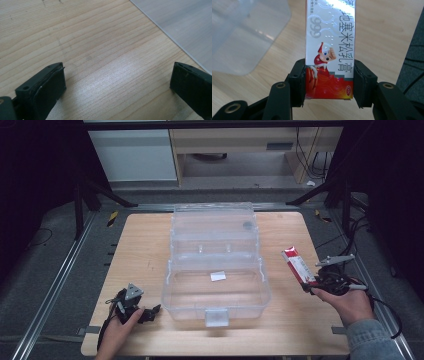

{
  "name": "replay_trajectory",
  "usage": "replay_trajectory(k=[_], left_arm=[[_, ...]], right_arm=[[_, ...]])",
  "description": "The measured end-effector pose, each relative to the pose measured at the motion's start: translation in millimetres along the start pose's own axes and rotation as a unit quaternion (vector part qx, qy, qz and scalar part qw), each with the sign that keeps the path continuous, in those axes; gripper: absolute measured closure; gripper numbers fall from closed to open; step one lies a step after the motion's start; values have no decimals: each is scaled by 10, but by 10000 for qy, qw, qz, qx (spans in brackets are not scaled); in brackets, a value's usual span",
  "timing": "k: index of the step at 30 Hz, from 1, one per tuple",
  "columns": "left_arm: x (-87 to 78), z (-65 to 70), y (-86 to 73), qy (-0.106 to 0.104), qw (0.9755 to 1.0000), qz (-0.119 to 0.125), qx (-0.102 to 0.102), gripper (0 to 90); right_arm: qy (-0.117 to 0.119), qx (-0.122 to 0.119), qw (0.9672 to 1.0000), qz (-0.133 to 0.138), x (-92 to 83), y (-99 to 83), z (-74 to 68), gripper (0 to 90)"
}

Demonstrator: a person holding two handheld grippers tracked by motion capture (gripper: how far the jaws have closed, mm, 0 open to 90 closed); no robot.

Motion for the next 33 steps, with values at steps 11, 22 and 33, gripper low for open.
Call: replay_trajectory(k=[11, 22, 33], left_arm=[[-3, 2, -3, 0, 10000, 0, 0, 0], [-3, 4, -2, 7, 10000, -4, -12, 0], [7, 3, 6, 3, 10000, 23, -40, 0]], right_arm=[[195, -394, 9971, 624, -270, 467, -160, 517], [392, -962, 9918, 744, -455, 1002, -399, 517], [478, -1677, 9834, 505, -338, 1368, -828, 518]])
Point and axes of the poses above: each handheld gripper's, and its own axes: x roughly forward along the jaws, y roughly out of its top, z roughly to its right, the point moved 2 cm from there along x, roughly forward along the jaws, and after that the axes turned 6 degrees about -z, right-handed, at the moved point
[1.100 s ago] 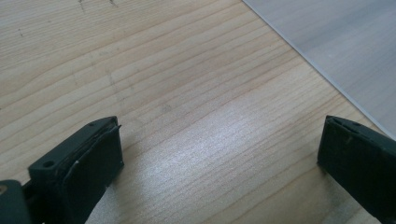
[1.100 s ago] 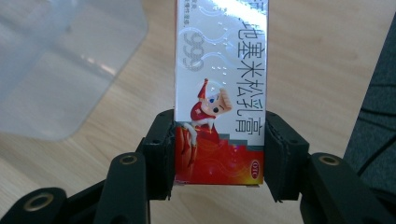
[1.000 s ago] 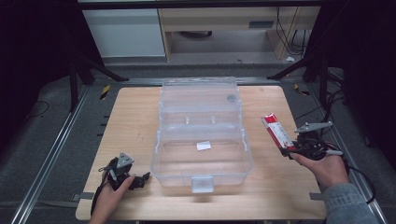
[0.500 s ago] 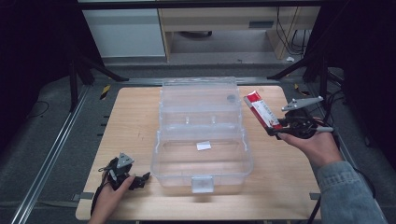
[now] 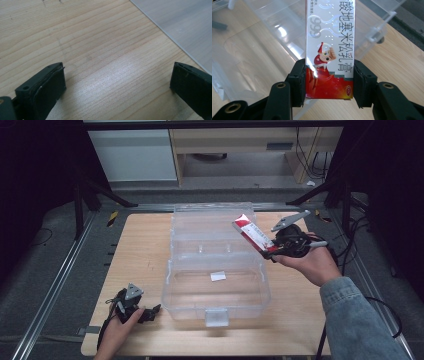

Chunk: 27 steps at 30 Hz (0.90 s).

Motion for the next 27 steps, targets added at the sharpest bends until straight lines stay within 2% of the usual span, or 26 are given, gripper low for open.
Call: replay_trajectory(k=[7, 11, 20, 23, 27], left_arm=[[1, -5, 3, 0, 10000, -11, 26, 0], [1, -5, 3, 0, 10000, -11, 25, 0], [7, -5, 8, -7, 10000, 8, 10, 0], [7, -5, 8, -9, 10000, 7, 9, 0], [7, -7, 9, -15, 10000, 6, 16, 0]], right_arm=[[181, -546, 9975, -413, 183, 212, -267, 518], [331, -731, 9959, -424, 224, 313, -374, 518], [348, -1069, 9923, -515, 206, 451, -499, 518], [373, -1097, 9918, -540, 249, 488, -548, 518], [391, -1243, 9893, -653, 329, 506, -616, 518]])
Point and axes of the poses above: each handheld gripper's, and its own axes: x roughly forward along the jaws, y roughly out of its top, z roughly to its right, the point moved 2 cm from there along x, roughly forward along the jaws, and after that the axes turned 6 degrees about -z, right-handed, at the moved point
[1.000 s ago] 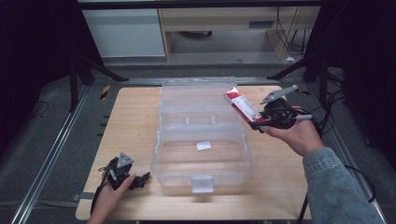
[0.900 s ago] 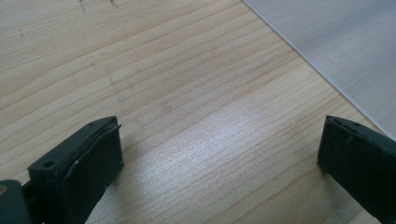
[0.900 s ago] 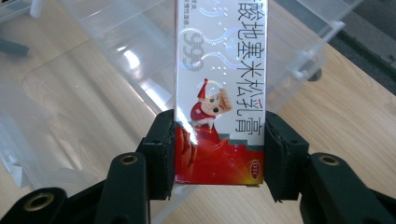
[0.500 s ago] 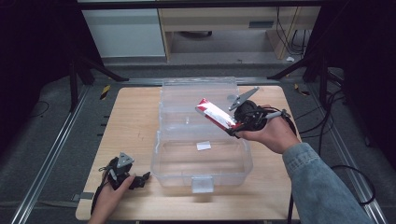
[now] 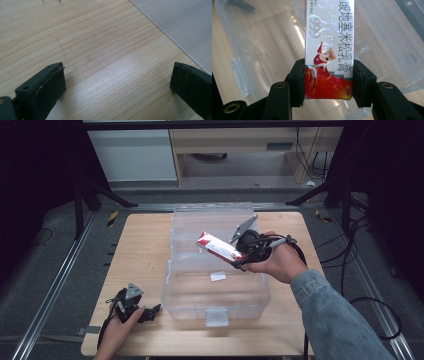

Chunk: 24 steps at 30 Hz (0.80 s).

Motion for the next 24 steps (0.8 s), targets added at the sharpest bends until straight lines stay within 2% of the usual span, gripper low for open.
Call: replay_trajectory(k=[6, 16, 24], left_arm=[[2, -3, 4, -5, 10000, -14, 16, 0], [2, -2, 4, 2, 10000, -12, 13, 0], [2, -2, 5, 1, 10000, -11, 14, 0]], right_arm=[[142, -192, 9997, 44, 55, 51, -78, 517], [288, -503, 9983, -60, 211, 170, -247, 517], [408, -649, 9970, -112, 340, 219, -361, 517]])
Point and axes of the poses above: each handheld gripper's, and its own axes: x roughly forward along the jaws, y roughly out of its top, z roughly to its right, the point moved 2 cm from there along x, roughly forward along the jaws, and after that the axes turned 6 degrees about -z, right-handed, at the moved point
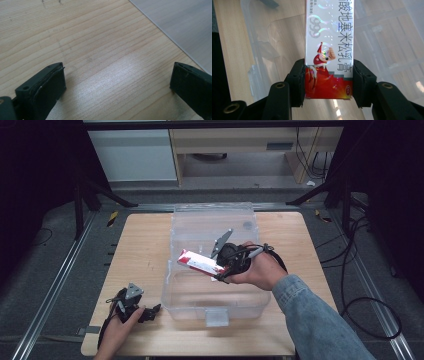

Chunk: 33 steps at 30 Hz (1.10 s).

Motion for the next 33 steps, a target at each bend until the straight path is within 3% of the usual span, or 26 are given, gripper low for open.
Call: replay_trajectory(k=[18, 33], left_arm=[[3, -1, 3, -2, 10000, 2, -3, 0], [4, -4, 4, -9, 10000, 0, 15, 0]], right_arm=[[219, -332, 9992, -89, 191, 87, -151, 517], [407, -693, 9959, -408, 387, 157, -265, 516]])
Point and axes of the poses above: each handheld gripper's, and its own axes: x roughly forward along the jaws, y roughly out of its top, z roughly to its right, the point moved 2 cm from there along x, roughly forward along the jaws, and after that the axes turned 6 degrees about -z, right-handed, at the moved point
